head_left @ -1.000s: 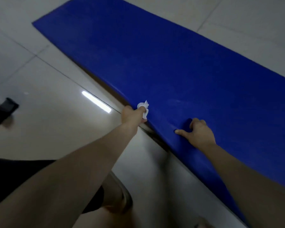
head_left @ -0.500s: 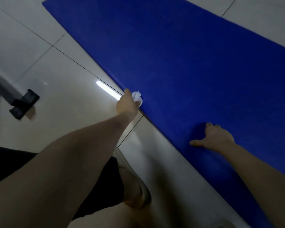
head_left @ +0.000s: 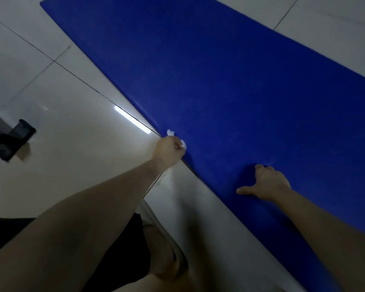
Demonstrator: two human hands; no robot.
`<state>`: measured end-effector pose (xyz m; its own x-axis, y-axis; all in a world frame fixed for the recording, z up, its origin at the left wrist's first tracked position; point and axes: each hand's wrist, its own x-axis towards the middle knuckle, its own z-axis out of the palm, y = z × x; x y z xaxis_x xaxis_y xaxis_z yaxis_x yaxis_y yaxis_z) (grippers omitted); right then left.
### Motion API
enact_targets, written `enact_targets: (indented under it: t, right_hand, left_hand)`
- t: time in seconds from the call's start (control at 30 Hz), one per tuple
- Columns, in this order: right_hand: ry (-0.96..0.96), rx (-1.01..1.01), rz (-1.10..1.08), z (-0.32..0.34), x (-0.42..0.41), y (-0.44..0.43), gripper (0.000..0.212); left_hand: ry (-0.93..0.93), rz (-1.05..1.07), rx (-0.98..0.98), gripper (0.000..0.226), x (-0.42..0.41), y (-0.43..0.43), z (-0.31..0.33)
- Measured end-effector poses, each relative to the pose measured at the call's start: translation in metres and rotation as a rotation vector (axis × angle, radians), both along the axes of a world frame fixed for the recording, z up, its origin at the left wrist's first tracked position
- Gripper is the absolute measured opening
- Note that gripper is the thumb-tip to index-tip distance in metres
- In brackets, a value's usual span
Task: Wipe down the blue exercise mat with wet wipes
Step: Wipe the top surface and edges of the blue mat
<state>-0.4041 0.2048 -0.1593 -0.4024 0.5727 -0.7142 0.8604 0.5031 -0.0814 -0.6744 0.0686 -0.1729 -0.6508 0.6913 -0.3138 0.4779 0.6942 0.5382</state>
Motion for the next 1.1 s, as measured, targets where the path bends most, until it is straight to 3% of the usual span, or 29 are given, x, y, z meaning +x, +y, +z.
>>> enact_targets:
  t: [0.1, 0.2, 0.33, 0.43, 0.5, 0.7, 0.8, 0.93, 1.1]
  right_hand:
    - [0.014, -0.012, -0.001, 0.001, 0.001, 0.001, 0.114]
    - [0.032, -0.012, 0.005, 0.002, 0.002, 0.003, 0.107]
    - [0.034, -0.016, 0.003, 0.002, 0.001, 0.004, 0.1]
    - [0.034, -0.012, -0.002, 0.002, 0.001, 0.004, 0.097]
    - [0.029, -0.009, -0.002, 0.001, 0.002, 0.004, 0.097]
    - [0.031, -0.006, 0.0, 0.002, 0.002, 0.002, 0.102]
    - [0.033, -0.001, 0.001, 0.002, 0.001, 0.001, 0.105]
    - [0.047, 0.001, -0.007, 0.002, 0.002, 0.001, 0.103]
    - [0.054, 0.017, 0.016, 0.002, 0.003, 0.002, 0.096]
  left_hand:
    - [-0.113, -0.222, 0.056, 0.025, 0.055, -0.01, -0.008]
    - [-0.165, -0.399, 0.061, 0.019, 0.105, -0.021, -0.005]
    - [0.111, -0.508, 0.013, 0.032, 0.095, -0.026, -0.006]
    - [0.3, -0.522, 0.015, 0.027, 0.06, -0.025, -0.011]
    - [0.296, -0.427, 0.008, 0.025, 0.033, -0.021, -0.018]
    - [0.173, 0.204, 0.094, 0.026, -0.022, 0.004, -0.014]
    - [0.202, 0.237, 0.083, 0.018, -0.01, 0.011, -0.022]
    - [0.157, 0.122, 0.106, 0.012, 0.042, 0.009, -0.023]
    - [0.151, -0.295, 0.262, 0.012, 0.134, -0.012, -0.021]
